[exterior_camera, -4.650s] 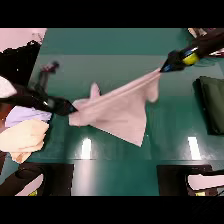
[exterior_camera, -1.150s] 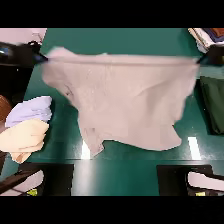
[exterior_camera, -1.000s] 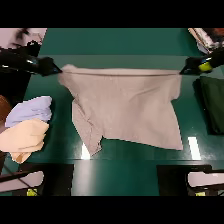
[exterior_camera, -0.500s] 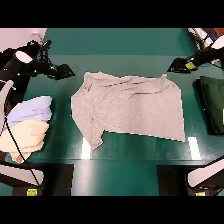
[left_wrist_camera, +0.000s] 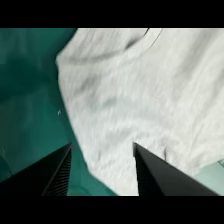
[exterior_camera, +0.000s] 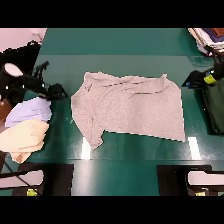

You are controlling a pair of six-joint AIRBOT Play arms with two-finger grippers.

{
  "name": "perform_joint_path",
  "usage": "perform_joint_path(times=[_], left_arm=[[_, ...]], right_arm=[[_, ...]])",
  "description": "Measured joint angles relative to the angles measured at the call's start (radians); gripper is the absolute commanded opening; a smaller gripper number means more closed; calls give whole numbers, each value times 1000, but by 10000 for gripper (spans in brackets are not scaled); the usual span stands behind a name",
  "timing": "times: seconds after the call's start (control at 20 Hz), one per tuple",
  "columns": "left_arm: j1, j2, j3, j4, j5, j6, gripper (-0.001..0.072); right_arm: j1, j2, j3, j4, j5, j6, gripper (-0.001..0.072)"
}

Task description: Fold the shirts.

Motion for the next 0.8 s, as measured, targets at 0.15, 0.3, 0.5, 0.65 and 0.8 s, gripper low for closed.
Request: perform_joint_path(times=[0.15,0.3,0.5,0.65,0.8], left_arm=[[1,82,-177,3,33,-3,458],[1,115,-293,-20,83,-2,458],[-15,130,-374,-83,173,20,458],[-72,133,-398,-101,220,28,215],[-126,133,-407,-102,276,30,112]], right_arm=[[-24,104,-148,1,-40,-6,431],[-36,170,-244,3,-65,-10,431],[-42,208,-295,2,-77,-11,431],[-43,216,-307,2,-76,-11,431],[-43,220,-312,0,-61,-11,431]])
